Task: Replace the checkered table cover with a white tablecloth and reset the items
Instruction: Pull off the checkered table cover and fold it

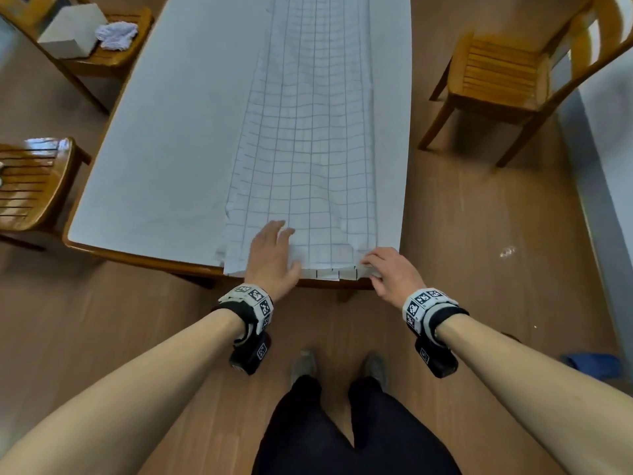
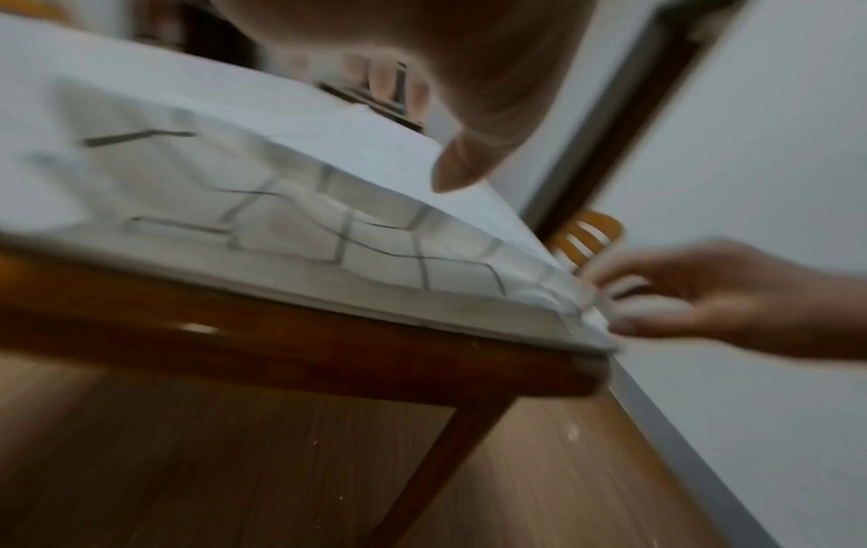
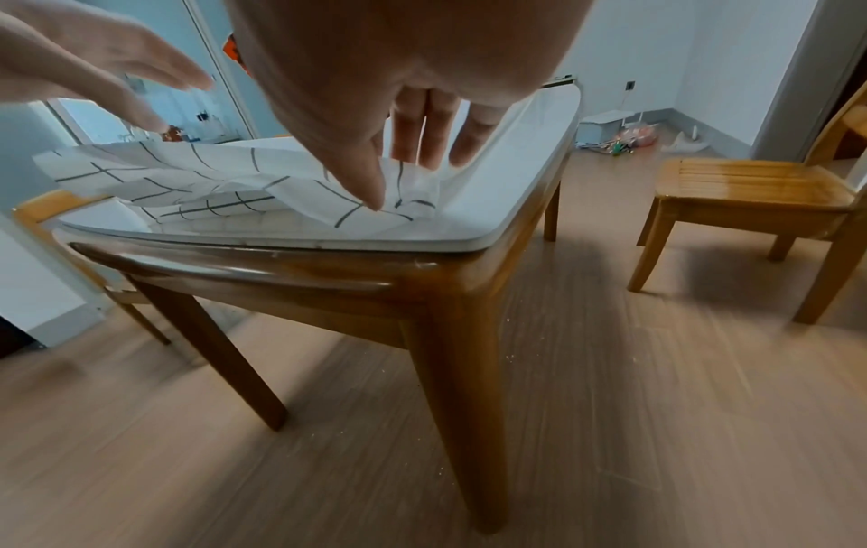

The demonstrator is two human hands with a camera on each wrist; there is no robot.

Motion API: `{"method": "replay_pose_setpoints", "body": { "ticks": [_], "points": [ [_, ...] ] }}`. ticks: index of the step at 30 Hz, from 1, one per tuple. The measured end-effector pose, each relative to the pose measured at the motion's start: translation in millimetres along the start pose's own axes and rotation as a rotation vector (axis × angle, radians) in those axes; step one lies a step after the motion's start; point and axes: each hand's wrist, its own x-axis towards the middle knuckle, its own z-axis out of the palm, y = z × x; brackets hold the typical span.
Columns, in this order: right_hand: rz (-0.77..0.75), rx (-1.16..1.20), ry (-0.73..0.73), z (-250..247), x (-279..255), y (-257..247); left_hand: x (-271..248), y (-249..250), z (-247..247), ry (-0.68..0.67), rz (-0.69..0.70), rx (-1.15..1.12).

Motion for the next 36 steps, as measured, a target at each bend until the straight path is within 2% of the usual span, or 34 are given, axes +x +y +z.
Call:
{"method": "replay_pose_setpoints", "body": {
  "ticks": [2, 3, 4, 7, 10, 13, 16, 20, 24, 28, 33, 36],
  "points": [
    [0.028, 0.023, 0.010, -1.0, -2.2, 4.7, 4.9, 21.6, 15.4, -0.270, 0.196, 0.048],
    [0.052, 0.019, 0.020, -1.5, -3.7, 7.2, 7.4, 30.8, 23.4, -0.358, 0.244, 0.130],
    [0.084, 0.015, 0.032, -2.4, -5.7, 9.9, 10.4, 37.5, 31.0, -0.384, 0.255, 0.223],
    [0.202, 0.056, 0.045, -4.6, -13.0, 20.2, 20.9, 43.2, 46.2, -0.322, 0.170, 0.367],
    [0.283, 0.125, 0.032, -6.0, -19.6, 28.6, 30.8, 34.8, 44.6, -0.273, 0.116, 0.390],
    [0.322, 0.187, 0.005, -10.3, -20.7, 30.6, 37.2, 27.2, 30.3, -0.232, 0.090, 0.306],
    [0.339, 0.300, -0.009, -19.3, -15.1, 26.1, 38.7, 26.0, 7.4, -0.123, 0.023, 0.133],
    [0.305, 0.445, -0.004, -40.6, 9.3, 9.8, 41.6, 26.5, -35.4, 0.020, -0.006, -0.058],
    [0.234, 0.589, 0.067, -80.2, 43.2, -24.6, 52.5, 24.3, -85.9, 0.104, -0.015, -0.184],
    [0.163, 0.841, 0.157, -125.5, 77.4, -62.7, 65.8, 21.6, -128.9, 0.104, -0.076, -0.293],
    [0.053, 1.177, 0.204, -176.3, 109.3, -108.5, 73.9, 19.4, -168.0, 0.077, -0.076, -0.289],
    [0.110, 1.273, 0.185, -189.4, 119.7, -123.7, 75.8, 15.7, -179.4, 0.062, -0.054, -0.303]
  ]
}}
